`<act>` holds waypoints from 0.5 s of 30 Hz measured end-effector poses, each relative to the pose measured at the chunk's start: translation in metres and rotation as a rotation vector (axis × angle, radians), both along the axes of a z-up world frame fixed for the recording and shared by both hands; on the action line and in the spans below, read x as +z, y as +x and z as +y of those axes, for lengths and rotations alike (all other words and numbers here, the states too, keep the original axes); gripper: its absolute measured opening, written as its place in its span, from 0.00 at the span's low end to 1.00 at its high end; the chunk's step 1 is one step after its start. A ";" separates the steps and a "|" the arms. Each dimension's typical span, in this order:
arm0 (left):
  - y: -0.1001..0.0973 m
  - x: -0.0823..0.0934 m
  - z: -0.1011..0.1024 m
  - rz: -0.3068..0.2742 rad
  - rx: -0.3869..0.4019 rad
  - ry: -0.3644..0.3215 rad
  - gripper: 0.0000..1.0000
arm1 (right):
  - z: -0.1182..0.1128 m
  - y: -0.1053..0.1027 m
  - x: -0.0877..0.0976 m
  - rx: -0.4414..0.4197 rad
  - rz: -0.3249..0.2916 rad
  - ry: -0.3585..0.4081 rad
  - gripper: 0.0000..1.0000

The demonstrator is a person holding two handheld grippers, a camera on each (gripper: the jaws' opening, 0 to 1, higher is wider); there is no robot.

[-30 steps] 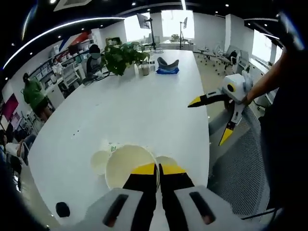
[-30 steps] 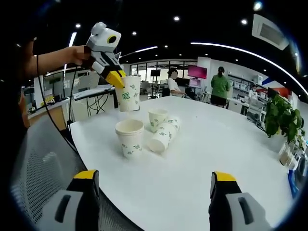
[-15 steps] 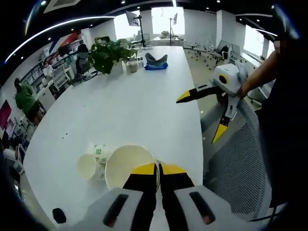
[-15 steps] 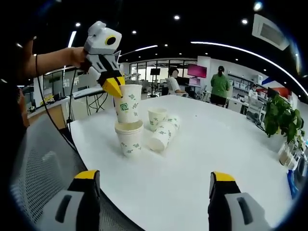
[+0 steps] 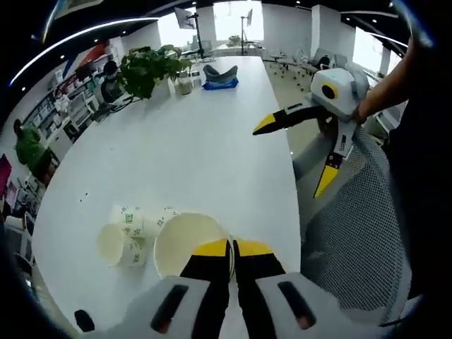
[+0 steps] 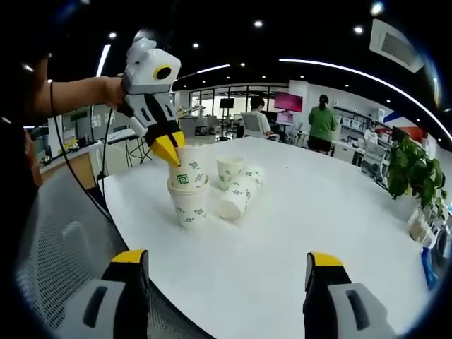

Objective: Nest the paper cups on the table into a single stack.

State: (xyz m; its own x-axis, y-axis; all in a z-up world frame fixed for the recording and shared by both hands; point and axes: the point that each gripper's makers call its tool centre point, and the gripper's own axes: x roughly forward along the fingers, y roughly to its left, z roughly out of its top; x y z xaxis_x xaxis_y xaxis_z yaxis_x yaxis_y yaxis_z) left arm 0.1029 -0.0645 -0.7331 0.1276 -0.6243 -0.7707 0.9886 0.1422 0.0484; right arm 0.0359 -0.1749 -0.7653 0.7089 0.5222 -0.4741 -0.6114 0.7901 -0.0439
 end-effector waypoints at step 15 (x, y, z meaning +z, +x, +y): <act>-0.009 -0.027 -0.002 0.105 0.011 0.007 0.01 | -0.001 -0.001 -0.003 -0.003 0.018 -0.016 0.89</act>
